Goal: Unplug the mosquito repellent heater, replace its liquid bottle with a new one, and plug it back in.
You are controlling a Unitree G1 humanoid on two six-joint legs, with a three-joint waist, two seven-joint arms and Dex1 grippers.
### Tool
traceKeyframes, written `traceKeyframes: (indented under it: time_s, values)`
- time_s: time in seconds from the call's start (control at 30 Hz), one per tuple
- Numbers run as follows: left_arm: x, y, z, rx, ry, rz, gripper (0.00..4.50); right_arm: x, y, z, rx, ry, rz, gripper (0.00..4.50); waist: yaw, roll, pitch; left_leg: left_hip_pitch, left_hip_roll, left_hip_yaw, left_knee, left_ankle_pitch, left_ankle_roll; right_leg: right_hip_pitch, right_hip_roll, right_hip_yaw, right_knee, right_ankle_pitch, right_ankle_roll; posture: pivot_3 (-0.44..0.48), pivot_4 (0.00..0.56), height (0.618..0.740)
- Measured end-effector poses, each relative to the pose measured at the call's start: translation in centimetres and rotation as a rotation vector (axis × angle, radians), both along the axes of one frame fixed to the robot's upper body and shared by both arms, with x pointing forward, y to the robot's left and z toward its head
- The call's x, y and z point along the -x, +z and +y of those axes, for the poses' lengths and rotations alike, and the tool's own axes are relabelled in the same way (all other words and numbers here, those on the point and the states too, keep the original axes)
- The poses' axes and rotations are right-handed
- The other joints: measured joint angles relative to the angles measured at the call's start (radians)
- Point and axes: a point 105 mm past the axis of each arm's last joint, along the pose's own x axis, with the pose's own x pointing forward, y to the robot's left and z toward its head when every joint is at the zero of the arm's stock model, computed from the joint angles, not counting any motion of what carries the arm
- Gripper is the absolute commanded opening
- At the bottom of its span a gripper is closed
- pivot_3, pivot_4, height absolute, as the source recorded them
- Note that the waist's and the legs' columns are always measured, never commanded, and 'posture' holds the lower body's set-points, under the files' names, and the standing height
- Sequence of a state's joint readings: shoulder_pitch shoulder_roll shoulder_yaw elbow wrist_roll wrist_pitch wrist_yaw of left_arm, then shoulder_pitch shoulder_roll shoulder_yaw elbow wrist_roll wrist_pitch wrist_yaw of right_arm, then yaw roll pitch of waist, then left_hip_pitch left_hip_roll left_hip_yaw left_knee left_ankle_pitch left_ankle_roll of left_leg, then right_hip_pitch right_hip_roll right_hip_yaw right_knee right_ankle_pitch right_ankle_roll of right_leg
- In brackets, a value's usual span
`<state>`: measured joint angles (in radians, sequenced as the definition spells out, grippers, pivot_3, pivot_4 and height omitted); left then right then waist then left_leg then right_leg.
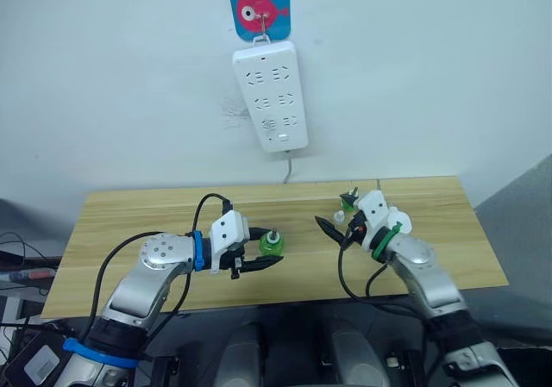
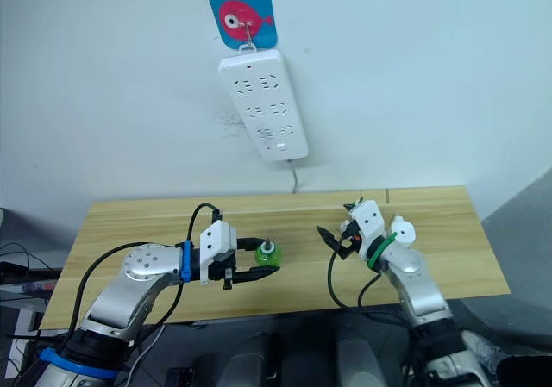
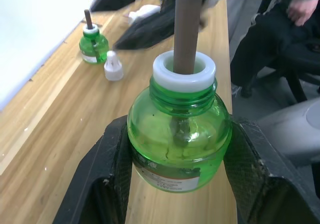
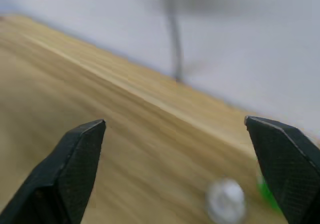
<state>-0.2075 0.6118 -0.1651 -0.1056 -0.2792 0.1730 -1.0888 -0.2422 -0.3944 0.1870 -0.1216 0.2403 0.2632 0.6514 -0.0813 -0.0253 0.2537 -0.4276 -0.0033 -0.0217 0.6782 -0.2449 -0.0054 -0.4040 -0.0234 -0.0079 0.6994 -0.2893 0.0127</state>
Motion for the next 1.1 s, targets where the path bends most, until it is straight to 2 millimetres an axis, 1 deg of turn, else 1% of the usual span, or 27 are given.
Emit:
traceKeyframes:
  time_s: [0.1, 0.13, 0.2, 0.23, 0.3, 0.47, 0.53, 0.6, 0.73, 0.83, 0.87, 1.1]
  values:
    - [-0.1, 0.7, -0.4, 0.011, -0.035, -0.011, 2.22, 3.0, 2.3, 1.4, 0.06, 0.218, 0.031, 4.5, 0.0, 0.0, 0.0, 0.0, 0.0, -0.001, 0.0, 0.0, 0.0, 0.0, 0.0, -0.001, 0.0, 0.0, 0.0, -0.171, 0.242, 0.74]
    - [-0.2, 1.1, -0.7, 0.016, -0.053, -0.022, 2.22, 3.9, 3.0, 1.9, 0.074, 0.28, 0.041, 4.5, -0.001, 0.0, 0.0, 0.0, 0.0, -0.001, 0.0, 0.0, 0.0, 0.0, 0.0, -0.001, -0.001, 0.0, 0.0, -0.186, 0.237, 0.74]
    - [-0.4, 1.8, -1.4, 0.028, -0.084, -0.044, 2.22, 4.9, 4.4, 3.0, 0.076, 0.367, 0.047, 4.5, -0.002, 0.0, 0.0, 0.0, 0.0, -0.001, 0.0, 0.0, 0.0, 0.0, 0.0, -0.001, -0.001, 0.0, 0.0, -0.189, 0.237, 0.74]
    - [-0.4, 2.0, -1.8, 0.031, -0.103, -0.048, 2.22, 5.2, 4.7, 3.5, 0.078, 0.394, 0.055, 4.5, -0.002, 0.0, 0.0, 0.0, 0.0, -0.001, 0.0, 0.0, 0.0, 0.0, 0.0, -0.001, -0.001, 0.0, 0.0, -0.189, 0.237, 0.74]
    - [-0.3, 2.2, -2.5, 0.049, -0.124, -0.051, 2.22, 5.6, 4.6, 4.1, 0.076, 0.426, 0.089, 4.5, -0.002, 0.0, 0.0, 0.0, 0.0, -0.001, 0.0, 0.0, 0.0, 0.0, 0.0, -0.001, -0.001, 0.0, 0.0, -0.194, 0.233, 0.74]
    - [-0.3, 2.4, -3.1, 0.061, -0.141, -0.057, 2.22, 5.1, 4.5, 5.4, 0.052, 0.425, 0.11, 4.5, -0.004, 0.0, 0.0, 0.0, 0.0, 0.0, 0.0, 0.0, 0.0, 0.0, 0.0, -0.001, -0.001, 0.0, 0.0, -0.193, 0.233, 0.74]
    - [-0.2, 2.4, -3.2, 0.061, -0.145, -0.056, 2.22, 4.9, 4.6, 5.8, 0.037, 0.419, 0.108, 4.14, -0.004, 0.0, 0.0, -0.001, 0.0, -0.001, 0.0, 0.0, 0.0, 0.0, 0.0, -0.001, -0.001, 0.0, 0.0, -0.191, 0.232, 0.74]
    - [-0.2, 2.4, -3.2, 0.061, -0.145, -0.056, 2.22, 4.8, 4.5, 5.9, 0.026, 0.41, 0.108, 3.6, -0.004, 0.0, 0.0, -0.001, 0.0, 0.0, 0.0, 0.0, 0.0, 0.0, 0.0, -0.001, -0.001, 0.0, 0.0, -0.19, 0.233, 0.74]
    - [-0.2, 2.4, -3.2, 0.064, -0.146, -0.056, 2.22, 4.5, 4.3, 5.8, 0.039, 0.388, 0.1, 2.09, -0.004, 0.0, 0.0, -0.001, 0.0, 0.0, 0.0, 0.0, 0.0, 0.0, 0.0, -0.001, -0.001, 0.0, 0.0, -0.19, 0.232, 0.74]
    - [-0.3, 2.3, -3.1, 0.066, -0.136, -0.041, 2.22, 4.7, 4.4, 5.9, 0.038, 0.397, 0.083, 1.01, -0.005, 0.0, 0.0, -0.001, 0.0, -0.001, 0.0, 0.0, 0.0, 0.0, 0.0, -0.001, -0.001, 0.0, 0.0, -0.192, 0.231, 0.74]
    - [-0.3, 2.3, -3.1, 0.07, -0.134, -0.035, 2.22, 4.7, 4.4, 5.9, 0.04, 0.397, 0.078, 0.83, -0.005, 0.0, 0.0, -0.001, 0.0, -0.001, 0.0, 0.0, 0.0, 0.0, 0.0, -0.001, -0.001, 0.0, 0.0, -0.192, 0.231, 0.74]
    - [-0.2, 2.4, -3.1, 0.101, -0.129, 0.014, 2.22, 4.7, 4.5, 5.8, 0.047, 0.399, 0.055, 0.83, -0.005, 0.0, 0.0, -0.001, 0.0, -0.001, 0.0, 0.0, 0.0, 0.0, 0.0, -0.001, -0.001, 0.0, 0.0, -0.193, 0.226, 0.74]
